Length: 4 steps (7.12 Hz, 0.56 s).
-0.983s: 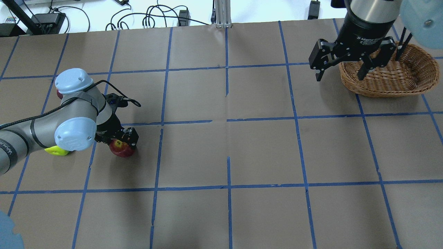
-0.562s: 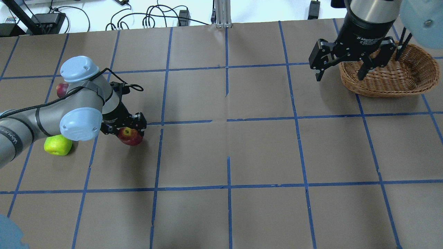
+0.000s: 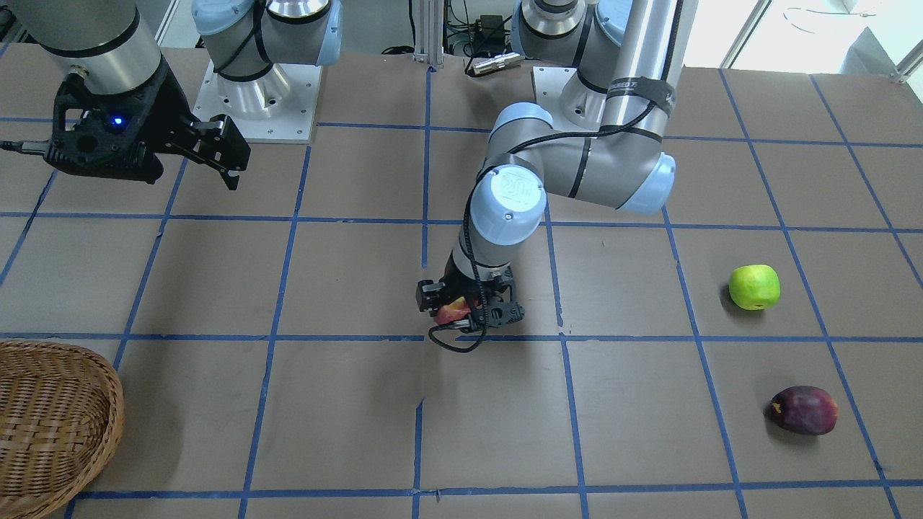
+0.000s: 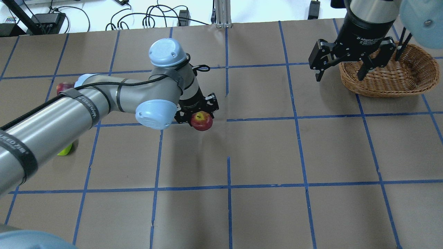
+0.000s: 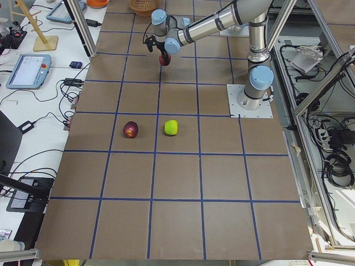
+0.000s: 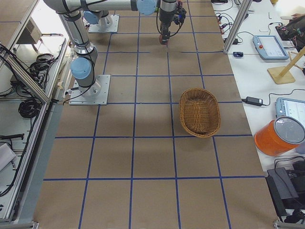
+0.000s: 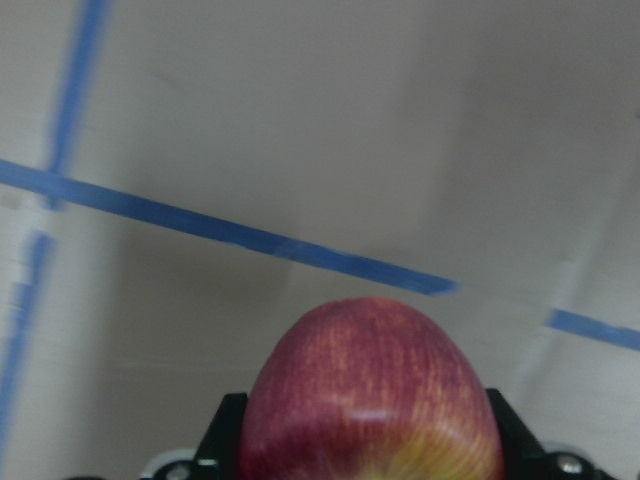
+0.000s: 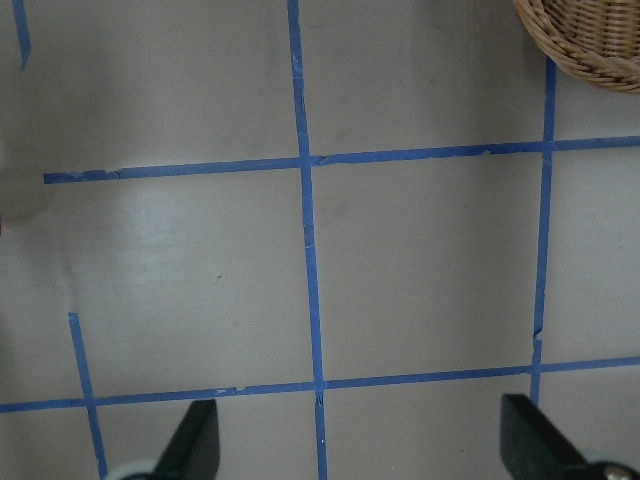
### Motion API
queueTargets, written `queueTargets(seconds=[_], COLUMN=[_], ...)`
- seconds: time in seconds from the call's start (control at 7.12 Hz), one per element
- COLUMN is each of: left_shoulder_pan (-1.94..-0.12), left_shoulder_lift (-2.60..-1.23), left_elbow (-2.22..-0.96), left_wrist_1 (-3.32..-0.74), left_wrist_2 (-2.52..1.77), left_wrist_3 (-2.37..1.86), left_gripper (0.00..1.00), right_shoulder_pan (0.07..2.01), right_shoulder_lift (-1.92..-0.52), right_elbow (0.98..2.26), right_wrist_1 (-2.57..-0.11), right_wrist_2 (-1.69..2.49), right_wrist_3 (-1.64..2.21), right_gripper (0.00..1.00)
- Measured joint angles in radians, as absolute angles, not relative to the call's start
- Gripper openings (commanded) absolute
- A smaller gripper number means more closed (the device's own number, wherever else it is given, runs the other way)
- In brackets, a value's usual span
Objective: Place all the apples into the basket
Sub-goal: 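Carry the red-yellow apple with the left gripper to the table center and release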
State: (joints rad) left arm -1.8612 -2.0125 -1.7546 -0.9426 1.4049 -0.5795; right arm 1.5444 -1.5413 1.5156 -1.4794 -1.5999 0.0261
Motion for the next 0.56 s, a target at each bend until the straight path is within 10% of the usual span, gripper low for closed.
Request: queueTargets(seconds=[0.14,0.56], left_shoulder_pan=[-1.887,-1.889], left_shoulder_lift=[-2.048,-2.084], left_elbow=[-1.74,-1.696], left_wrist_1=[-0.903,-0.875], left_wrist_2=[1.392,1.389], left_wrist_3=[-0.595,-0.544], left_gripper=[0.99,1.0], right_shoulder_pan=[1.545,1.545], right_shoulder_lift=[-1.542,-1.542], right_elbow=[1.516,1.515], right_wrist_1=[-1.48,-1.485], right_wrist_2=[-1.6,-1.599], right_wrist_3=[0.026,0.026], right_gripper=[1.0,1.0])
